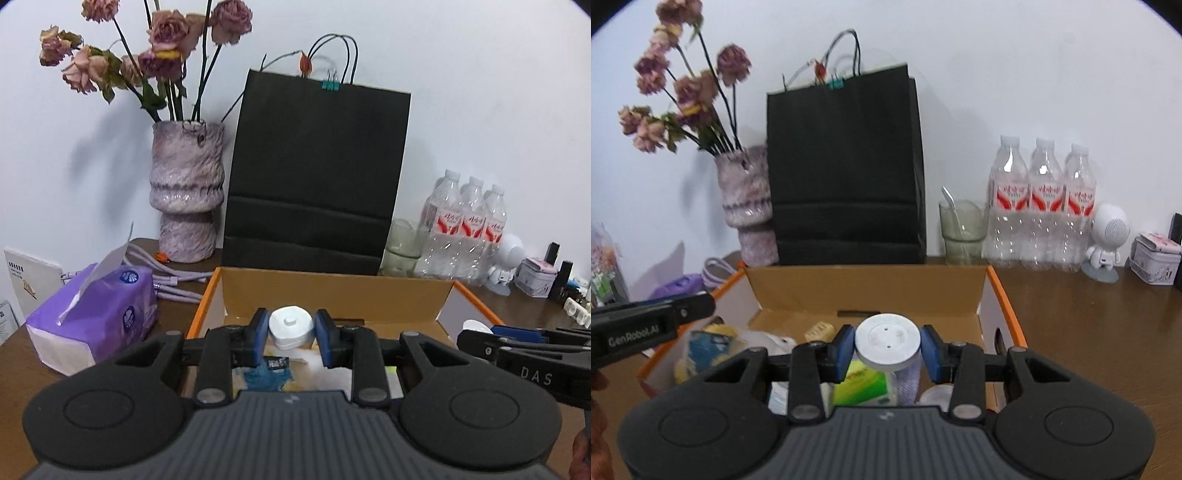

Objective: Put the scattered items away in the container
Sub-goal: 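Lower the lid into the box and open the right tool while the left releases the cap in, then withdraw both open tools from the box toward the table front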

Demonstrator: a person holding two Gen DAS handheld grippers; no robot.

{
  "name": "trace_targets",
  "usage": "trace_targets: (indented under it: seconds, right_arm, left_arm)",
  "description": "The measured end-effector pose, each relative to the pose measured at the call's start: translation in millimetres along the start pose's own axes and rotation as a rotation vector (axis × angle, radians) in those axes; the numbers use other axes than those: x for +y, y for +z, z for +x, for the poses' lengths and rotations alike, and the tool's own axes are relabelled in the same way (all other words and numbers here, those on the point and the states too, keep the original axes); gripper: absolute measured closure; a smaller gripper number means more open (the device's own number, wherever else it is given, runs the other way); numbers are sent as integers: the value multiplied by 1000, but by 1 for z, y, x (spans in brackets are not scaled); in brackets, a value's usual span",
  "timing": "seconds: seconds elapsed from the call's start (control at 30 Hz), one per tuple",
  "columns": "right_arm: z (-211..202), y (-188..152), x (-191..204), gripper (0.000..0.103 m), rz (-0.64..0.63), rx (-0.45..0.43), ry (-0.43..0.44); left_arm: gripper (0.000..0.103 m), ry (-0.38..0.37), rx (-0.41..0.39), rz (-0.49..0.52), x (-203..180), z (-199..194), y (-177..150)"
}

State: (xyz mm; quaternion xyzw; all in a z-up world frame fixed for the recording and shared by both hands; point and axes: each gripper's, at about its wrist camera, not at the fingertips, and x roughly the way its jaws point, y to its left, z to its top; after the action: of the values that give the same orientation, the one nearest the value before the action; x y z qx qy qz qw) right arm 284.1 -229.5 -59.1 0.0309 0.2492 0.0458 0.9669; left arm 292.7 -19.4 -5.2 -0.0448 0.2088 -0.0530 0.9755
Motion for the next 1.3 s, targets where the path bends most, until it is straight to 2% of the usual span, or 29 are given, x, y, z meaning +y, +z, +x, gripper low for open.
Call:
trace_targets:
  seconds: [0.03, 0.07, 0.1, 0.13, 0.17, 0.2, 0.3, 0.43, 1.0, 1.13, 1.3]
  right_arm:
    - [4, -2, -2, 65, 3, 7, -2]
    - [6, -3, -3, 65, 6, 10, -5]
    - [8, -4, -5, 64, 17, 6, -14]
    - [9, -5, -7, 49, 26, 3, -20]
    - [10, -5, -10, 15, 36, 5, -25]
    - [12, -5, -12, 0, 47, 10, -30]
    - [12, -4, -15, 0, 63, 7, -27]
    - [14, -4, -9, 0, 26, 10, -39]
    - [9, -3, -4, 0, 8, 14, -50]
    - [-2, 1, -3, 0, -15, 2, -60]
    - [-39, -4, -11, 0, -85, -38, -92]
  left_arm:
    - [74, 1, -1, -2, 0, 2, -1]
    - [65, 1, -4, -2, 0, 3, -2]
    - [38, -3, -5, 0, 0, 4, -3]
    - [4, -1, -6, -2, -1, 5, -3]
    - [0, 6, -15, -7, -1, 4, -4]
    - [0, 8, -32, -4, -2, 2, -4]
    - [0, 5, -56, 28, -7, -3, -4]
    - [0, 36, -47, 57, -12, -1, -6]
    - [0, 65, -25, 27, -7, -4, -5]
    - [0, 44, -40, 16, -7, -18, -2]
    - [0, -2, -54, 37, -10, -46, -5]
